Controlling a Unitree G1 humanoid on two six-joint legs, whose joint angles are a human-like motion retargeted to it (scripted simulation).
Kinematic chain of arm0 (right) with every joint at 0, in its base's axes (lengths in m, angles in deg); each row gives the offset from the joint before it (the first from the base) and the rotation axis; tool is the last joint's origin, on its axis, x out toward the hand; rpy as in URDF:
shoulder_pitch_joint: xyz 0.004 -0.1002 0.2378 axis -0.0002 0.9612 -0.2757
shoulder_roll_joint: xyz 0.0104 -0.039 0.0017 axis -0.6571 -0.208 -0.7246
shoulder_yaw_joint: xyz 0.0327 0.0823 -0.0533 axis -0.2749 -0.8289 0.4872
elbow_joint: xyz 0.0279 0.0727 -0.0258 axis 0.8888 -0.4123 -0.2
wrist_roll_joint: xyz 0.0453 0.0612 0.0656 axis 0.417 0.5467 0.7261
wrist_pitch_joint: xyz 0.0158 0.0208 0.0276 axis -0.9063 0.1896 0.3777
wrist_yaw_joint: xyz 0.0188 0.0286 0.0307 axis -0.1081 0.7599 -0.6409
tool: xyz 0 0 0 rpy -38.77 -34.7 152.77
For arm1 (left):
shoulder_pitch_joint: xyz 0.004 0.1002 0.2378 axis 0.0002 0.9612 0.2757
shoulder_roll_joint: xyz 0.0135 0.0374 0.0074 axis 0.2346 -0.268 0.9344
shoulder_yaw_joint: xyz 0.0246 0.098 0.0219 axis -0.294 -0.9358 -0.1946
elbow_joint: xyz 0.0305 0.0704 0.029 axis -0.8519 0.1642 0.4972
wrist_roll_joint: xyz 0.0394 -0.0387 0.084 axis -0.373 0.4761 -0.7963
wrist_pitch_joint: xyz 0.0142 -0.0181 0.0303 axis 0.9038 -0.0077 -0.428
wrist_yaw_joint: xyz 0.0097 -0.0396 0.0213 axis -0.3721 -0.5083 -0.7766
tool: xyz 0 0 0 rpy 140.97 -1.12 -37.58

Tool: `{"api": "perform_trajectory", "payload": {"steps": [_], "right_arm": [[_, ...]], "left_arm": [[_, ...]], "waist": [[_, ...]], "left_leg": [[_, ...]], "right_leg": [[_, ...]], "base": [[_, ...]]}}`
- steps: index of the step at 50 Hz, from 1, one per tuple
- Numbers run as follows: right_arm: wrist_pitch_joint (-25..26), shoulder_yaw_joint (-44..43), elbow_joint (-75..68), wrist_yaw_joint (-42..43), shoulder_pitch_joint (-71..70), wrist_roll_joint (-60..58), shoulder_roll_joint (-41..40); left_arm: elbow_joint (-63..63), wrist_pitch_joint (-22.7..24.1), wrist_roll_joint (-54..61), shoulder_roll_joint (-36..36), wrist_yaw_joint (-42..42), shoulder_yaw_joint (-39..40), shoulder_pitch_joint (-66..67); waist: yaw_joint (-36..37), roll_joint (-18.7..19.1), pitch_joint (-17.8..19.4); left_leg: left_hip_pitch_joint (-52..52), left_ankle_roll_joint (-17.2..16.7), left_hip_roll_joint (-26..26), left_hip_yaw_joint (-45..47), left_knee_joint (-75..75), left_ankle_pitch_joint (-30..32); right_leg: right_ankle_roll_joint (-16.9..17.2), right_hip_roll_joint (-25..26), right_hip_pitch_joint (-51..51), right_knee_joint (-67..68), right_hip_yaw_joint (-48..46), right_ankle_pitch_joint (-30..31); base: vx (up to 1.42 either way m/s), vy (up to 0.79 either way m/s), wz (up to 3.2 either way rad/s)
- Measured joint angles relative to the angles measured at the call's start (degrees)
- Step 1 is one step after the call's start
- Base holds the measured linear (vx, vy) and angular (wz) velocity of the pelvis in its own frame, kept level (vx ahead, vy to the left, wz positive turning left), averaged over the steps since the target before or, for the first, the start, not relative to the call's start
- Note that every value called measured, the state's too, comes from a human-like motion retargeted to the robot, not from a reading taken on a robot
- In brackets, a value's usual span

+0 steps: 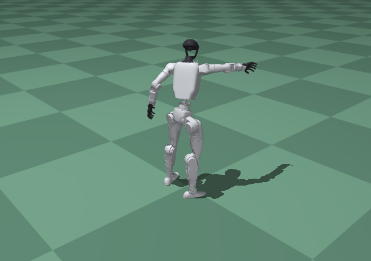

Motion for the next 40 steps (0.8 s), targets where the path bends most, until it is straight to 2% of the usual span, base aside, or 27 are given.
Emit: {"api": "perform_trajectory", "payload": {"steps": [7,13,15,17,19,21,25,30,35,40], "right_arm": [[-0.2,0.0,19.8,4.4,-14.0,3.6,-8.8],[-0.2,0.0,48.2,8.7,-20.8,7.9,-14.1],[-1.2,0.0,58.0,8.9,-20.9,11.2,-14.9],[-1.8,0.0,65.9,9.3,-18.7,15.3,-14.7],[-3.0,0.0,71.5,7.9,-15.3,18.1,-13.3],[-3.8,0.0,74.2,6.6,-10.5,19.3,-10.7],[-5.3,0.0,69.8,2.9,0.4,15.5,-3.0],[-9.3,0.0,48.1,-0.4,11.3,3.7,4.3],[-7.0,0.0,23.2,-1.7,12.7,-0.1,5.6],[-2.2,0.0,7.9,0.1,5.9,-3.4,4.2]], "left_arm": [[-0.2,-1.4,-0.7,0.1,0.4,2.4,1.2],[-0.2,-2.8,0.6,-2.3,0.9,4.3,1.9],[-1.4,-2.8,0.7,-5.2,1.0,3.3,3.3],[-0.9,-3.6,1.0,-5.0,1.3,3.6,2.5],[-2.0,-3.4,0.8,-6.3,1.4,2.8,4.0],[-2.3,-3.4,0.4,-6.3,1.6,2.6,4.5],[-2.1,-3.0,-0.8,-5.2,2.1,2.4,4.7],[-0.5,-1.3,-1.6,-3.1,1.9,1.5,3.7],[0.6,-0.5,-1.8,-3.4,1.3,0.2,3.2],[1.0,0.0,-1.3,-1.8,0.3,-0.5,3.2]], "waist": [[-0.5,-0.4,-0.4],[-1.7,0.6,-0.7],[-1.0,0.9,-4.5],[-2.3,2.0,-1.7],[-1.9,1.7,-4.2],[-2.4,1.4,-4.2],[-3.0,0.2,-3.8],[-2.8,-1.1,-3.0],[-2.8,-0.7,-3.2],[-1.7,-1.8,-4.1]], "left_leg": [[0.6,0.0,0.3,0.6,0.0,0.1],[1.2,0.0,0.8,1.3,0.0,-0.2],[-2.4,0.0,1.2,2.9,0.0,0.1],[0.6,0.0,0.9,1.8,0.0,-0.3],[-1.9,0.0,1.1,2.9,0.0,-0.2],[-2.0,0.0,1.0,2.9,0.0,-0.3],[-2.3,0.0,0.8,3.0,0.0,-0.3],[-3.2,0.0,0.4,3.0,0.0,0.1],[-4.0,0.0,0.3,2.9,0.0,0.5],[-4.4,0.0,0.4,2.7,0.0,0.5]], "right_leg": [[0.0,0.5,0.2,-0.1,0.7,0.3],[0.0,0.9,0.4,-0.3,1.7,0.2],[0.0,1.4,-3.6,-1.5,3.4,1.6],[0.0,0.9,-0.5,-0.3,2.4,0.2],[0.0,1.1,-3.3,-1.2,3.6,1.2],[0.0,1.0,-3.4,-1.1,3.6,1.1],[0.0,0.8,-3.7,-1.2,3.4,1.2],[0.0,0.8,-4.4,-1.5,3.0,1.8],[0.0,0.9,-5.0,-1.6,2.5,2.2],[0.0,0.9,-5.4,-1.5,2.4,2.1]], "base": [[0.0,0.0,0.0],[0.01,0.0,-0.04],[0.03,0.02,-0.36],[0.0,0.0,0.0],[0.02,0.04,-0.3],[0.0,0.0,0.0],[0.0,0.0,0.0],[-0.07,0.02,0.02],[-0.02,0.01,0.02],[0.0,0.0,0.04]]}}
